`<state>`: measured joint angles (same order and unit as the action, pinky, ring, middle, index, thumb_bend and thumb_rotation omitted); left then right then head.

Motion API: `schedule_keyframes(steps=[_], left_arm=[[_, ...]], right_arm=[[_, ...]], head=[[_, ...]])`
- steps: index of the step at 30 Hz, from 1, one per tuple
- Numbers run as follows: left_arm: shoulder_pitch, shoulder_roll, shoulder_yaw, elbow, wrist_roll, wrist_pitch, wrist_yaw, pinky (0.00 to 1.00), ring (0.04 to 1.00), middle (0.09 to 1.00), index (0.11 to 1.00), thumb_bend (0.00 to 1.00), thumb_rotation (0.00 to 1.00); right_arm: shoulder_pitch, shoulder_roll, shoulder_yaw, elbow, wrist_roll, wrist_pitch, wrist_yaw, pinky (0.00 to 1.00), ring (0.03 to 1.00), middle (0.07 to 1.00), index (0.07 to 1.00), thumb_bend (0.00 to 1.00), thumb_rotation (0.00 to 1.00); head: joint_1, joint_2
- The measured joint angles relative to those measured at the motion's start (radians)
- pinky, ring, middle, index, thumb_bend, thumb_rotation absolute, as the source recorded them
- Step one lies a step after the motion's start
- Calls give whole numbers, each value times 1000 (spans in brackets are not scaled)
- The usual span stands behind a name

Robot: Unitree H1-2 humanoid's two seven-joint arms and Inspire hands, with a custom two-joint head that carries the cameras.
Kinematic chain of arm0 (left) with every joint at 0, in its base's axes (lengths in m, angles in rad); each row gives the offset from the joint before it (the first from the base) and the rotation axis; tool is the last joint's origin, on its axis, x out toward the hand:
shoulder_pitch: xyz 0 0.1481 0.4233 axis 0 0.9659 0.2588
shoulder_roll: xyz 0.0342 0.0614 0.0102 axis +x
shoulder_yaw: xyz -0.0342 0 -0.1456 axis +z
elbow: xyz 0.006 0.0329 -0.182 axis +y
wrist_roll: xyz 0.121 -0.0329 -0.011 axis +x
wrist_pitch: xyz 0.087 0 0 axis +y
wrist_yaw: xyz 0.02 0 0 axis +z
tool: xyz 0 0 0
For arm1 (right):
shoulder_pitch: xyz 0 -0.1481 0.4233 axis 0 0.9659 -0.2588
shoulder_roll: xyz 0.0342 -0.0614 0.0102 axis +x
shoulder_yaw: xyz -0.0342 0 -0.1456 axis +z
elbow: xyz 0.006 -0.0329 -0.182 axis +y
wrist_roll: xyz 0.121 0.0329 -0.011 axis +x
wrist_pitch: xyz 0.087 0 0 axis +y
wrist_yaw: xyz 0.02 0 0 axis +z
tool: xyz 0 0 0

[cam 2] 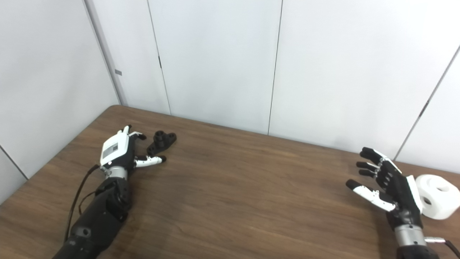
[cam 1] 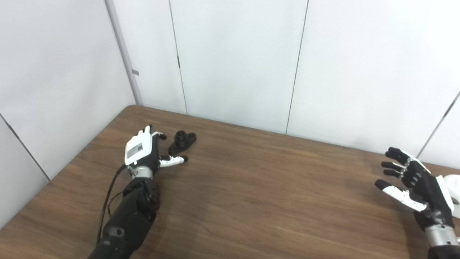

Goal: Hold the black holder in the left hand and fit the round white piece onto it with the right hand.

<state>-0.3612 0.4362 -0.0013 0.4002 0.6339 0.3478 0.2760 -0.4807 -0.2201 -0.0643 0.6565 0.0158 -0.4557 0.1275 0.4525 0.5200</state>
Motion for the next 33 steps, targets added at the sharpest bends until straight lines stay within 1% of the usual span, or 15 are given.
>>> schedule_keyframes(steps=[4,9,12,17,22,24,27,28,33], left_arm=[[-20,-12,11,29,-44,-17,2,1000,1000,1000,737,937,422],[-36,-23,17,69,-90,-57,11,1000,1000,1000,727,928,396],[-43,-24,17,97,-99,-68,33,1000,1000,1000,722,915,394],[-48,-25,16,111,-104,-84,44,1000,1000,1000,723,904,397],[-57,-30,17,144,-125,-101,71,1000,1000,1000,715,893,371],[-61,-30,15,159,-126,-109,82,1000,1000,1000,710,890,365],[-62,-30,12,167,-126,-116,94,1000,1000,1000,709,888,370],[-62,-30,10,170,-126,-118,100,1000,1000,1000,709,886,367],[-62,-30,9,172,-129,-120,106,1000,1000,1000,706,866,351]], right_arm=[[8,-1,1,-17,0,0,0,677,729,814,788,741,312],[14,-4,4,-25,-2,0,0,673,730,817,788,740,296],[15,-4,4,-28,-1,0,0,675,735,817,793,735,294],[19,-5,4,-34,-1,0,1,663,733,811,791,731,287],[33,-7,6,-56,-4,0,-1,659,728,809,790,735,313],[35,-8,5,-58,-4,0,-1,661,727,806,787,734,307],[36,-8,4,-58,-1,0,0,665,727,808,790,732,296],[36,-9,3,-58,0,0,1,663,728,808,790,738,307],[36,-10,3,-58,2,0,3,670,733,813,794,740,302]], head=[[-3,3],[-5,5],[-8,6],[-9,9],[-12,12],[-12,14],[-9,20],[-8,20],[-6,21]])
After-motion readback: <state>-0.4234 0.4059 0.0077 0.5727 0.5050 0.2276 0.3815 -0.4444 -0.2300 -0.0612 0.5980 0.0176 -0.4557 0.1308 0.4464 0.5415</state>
